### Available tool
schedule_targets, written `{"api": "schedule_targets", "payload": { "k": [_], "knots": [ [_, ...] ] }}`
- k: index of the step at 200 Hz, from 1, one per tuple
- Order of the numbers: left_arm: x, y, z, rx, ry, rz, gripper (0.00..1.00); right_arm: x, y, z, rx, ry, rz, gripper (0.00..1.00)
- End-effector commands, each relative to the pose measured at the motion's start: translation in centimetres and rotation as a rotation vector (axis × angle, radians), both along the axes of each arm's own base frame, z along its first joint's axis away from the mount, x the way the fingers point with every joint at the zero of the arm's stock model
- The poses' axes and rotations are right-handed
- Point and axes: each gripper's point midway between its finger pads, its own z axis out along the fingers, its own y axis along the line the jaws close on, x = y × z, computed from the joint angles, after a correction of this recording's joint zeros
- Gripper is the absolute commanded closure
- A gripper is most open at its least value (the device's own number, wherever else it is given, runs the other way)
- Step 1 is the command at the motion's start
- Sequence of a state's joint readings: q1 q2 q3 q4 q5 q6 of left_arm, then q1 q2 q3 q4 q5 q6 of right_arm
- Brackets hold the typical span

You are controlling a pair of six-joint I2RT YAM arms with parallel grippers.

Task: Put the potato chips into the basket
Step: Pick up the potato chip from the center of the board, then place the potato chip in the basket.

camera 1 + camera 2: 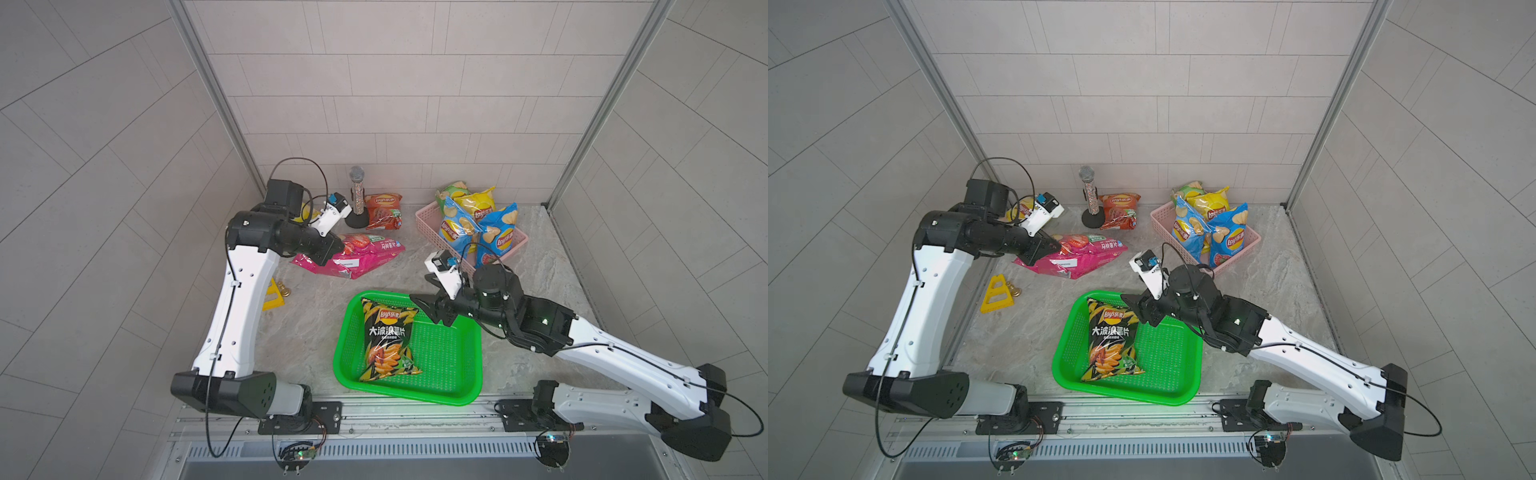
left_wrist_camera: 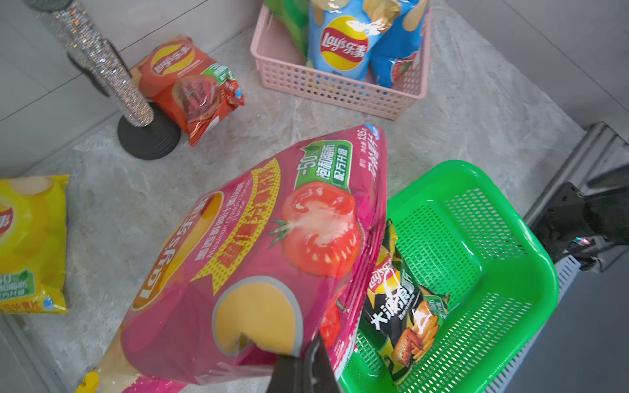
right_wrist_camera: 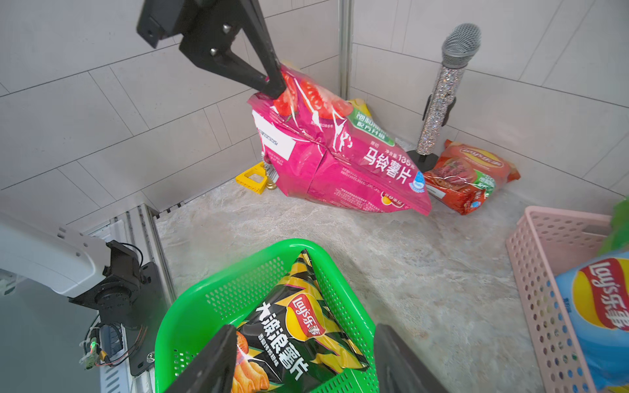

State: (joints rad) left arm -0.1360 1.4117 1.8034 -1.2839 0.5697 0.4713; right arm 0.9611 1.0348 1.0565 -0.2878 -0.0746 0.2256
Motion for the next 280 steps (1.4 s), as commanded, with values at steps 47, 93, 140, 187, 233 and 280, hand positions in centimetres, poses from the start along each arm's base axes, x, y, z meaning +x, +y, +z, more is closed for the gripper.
{"api": "schedule_targets", "payload": {
  "k": [47, 93, 140, 187, 233, 280],
  "knots": [
    [-4.9, -6.1, 2.2, -0.053, -0.006, -0.264, 1.00, 0.1, -7.9, -1.3, 0.023, 0.049, -0.281, 0.32],
    [-8.6, -10.9, 1.9, -0.031, 0.014, -0.517, 1.00, -0.5, -14.6, -1.3, 0.050, 0.003, -0.501, 0.32],
    [-11.8, -15.1, 0.5, -0.013, 0.038, -0.775, 1.00, -2.1, -19.6, -0.1, 0.172, -0.062, -0.618, 0.34],
    [-13.8, -18.5, -1.4, 0.008, 0.000, -1.005, 1.00, -2.7, -20.8, -0.6, 0.162, -0.056, -0.639, 0.35],
    [-15.6, -19.9, -2.4, 0.023, -0.045, -1.096, 1.00, -2.6, -20.4, -0.8, 0.149, -0.046, -0.633, 0.35],
    [-16.5, -19.0, 0.1, -0.003, -0.145, -1.097, 1.00, -2.2, -20.1, -1.1, 0.131, -0.039, -0.639, 0.35]
  ]
}}
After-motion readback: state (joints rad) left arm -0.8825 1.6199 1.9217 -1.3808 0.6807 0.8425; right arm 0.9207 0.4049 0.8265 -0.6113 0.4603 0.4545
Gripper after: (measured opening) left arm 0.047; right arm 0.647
